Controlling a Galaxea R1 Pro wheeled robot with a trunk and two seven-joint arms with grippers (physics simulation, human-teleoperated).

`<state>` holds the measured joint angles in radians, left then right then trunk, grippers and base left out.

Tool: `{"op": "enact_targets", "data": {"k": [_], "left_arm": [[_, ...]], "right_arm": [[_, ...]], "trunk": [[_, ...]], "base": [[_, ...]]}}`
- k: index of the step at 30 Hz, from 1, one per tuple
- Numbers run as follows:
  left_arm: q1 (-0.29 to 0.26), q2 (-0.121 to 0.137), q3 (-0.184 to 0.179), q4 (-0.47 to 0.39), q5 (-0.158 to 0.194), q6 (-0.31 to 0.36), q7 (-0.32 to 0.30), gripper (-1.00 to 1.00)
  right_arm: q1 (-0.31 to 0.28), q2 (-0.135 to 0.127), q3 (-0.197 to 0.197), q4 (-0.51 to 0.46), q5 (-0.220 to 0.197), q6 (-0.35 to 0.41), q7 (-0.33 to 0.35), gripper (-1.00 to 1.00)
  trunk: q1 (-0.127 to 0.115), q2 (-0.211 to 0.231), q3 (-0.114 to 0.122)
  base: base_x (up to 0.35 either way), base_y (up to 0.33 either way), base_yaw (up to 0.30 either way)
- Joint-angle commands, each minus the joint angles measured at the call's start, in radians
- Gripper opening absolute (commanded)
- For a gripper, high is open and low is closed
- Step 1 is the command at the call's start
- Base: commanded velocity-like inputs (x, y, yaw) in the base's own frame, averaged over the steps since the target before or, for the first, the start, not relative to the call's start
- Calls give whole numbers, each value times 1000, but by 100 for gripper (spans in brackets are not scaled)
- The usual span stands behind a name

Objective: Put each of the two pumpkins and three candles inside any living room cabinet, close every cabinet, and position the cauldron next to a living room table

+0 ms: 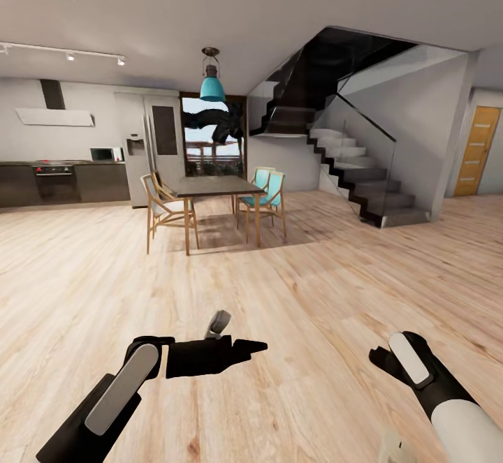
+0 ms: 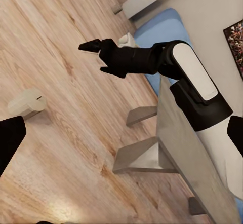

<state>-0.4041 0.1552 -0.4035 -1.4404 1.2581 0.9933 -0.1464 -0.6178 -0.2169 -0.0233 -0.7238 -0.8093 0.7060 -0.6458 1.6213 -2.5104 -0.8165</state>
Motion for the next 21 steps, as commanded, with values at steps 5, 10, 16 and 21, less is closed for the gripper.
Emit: {"op": "enact_targets", "data": {"k": [5, 10, 16, 21], "left_arm": [[-1, 2, 0, 0, -9, 1, -10, 100], [-1, 3, 0, 0, -9, 1, -10, 100], [-1, 4, 1, 0, -8, 1, -12, 100], [-1, 4, 2, 0, -8, 1, -13, 100]], "right_arm": [[0, -2, 0, 7, -12, 0, 5, 100], [0, -3, 0, 9, -12, -4, 5, 100], [-1, -8, 2, 82, -9, -124, 13, 100], [-2, -9, 2, 110, 4, -158, 17, 100]], "trunk": [[1, -1, -9], [3, -2, -28], [6, -4, -51], [8, -5, -71]], "base": [[1, 0, 0], [0, 0, 0], [0, 0, 0], [0, 0, 0]]}}
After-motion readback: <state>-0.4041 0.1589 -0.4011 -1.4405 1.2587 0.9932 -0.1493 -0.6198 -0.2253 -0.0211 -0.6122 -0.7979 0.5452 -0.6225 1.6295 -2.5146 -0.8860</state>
